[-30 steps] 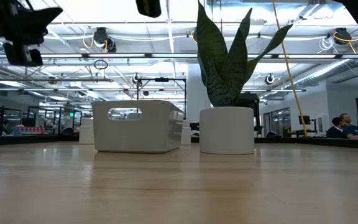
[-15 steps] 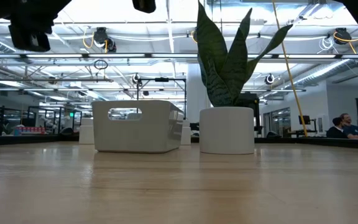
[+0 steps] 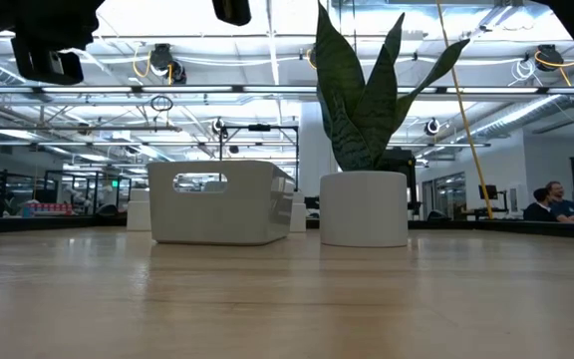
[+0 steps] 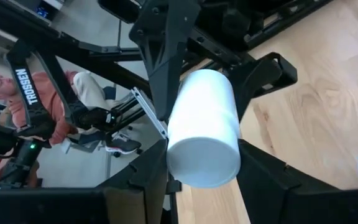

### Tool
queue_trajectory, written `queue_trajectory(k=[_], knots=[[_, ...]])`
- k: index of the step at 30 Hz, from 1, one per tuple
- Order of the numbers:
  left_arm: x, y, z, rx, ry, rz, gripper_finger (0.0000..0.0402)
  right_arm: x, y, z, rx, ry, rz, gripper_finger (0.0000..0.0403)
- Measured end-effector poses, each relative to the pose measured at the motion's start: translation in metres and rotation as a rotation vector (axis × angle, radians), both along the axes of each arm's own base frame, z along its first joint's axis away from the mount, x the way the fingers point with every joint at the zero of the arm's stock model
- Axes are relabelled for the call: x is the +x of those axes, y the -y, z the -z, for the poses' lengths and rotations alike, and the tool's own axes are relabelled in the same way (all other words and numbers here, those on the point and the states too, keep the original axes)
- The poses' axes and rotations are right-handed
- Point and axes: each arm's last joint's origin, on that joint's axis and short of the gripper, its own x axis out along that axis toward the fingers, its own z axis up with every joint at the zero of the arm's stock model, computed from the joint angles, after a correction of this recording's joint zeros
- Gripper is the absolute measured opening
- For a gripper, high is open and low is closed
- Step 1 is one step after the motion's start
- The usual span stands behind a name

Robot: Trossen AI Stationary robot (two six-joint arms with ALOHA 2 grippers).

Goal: Pick and place pill bottles into a basket
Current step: Put the white pill bottle into the gray bin

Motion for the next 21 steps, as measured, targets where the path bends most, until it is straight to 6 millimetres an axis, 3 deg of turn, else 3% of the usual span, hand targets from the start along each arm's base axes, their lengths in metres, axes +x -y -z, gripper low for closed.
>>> queue_trajectory(k=[6,16,21], knots=[[-0.001,0.0,-0.003,0.004,0.033,0.008,0.0197,0.002,-0.002,0.008,0.038,-0.021,-0.033,0.0152],[-0.001,0.001,-0.002,0.005,0.029,0.033,0.0223,0.008,-0.004,0.021,0.109,-0.007,-0.056,0.0156],[-0.001,0.001,-0.003,0.003,0.036,0.041,0.0174,0.009,-0.003,0.021,0.102,0.001,-0.061,0.0174]])
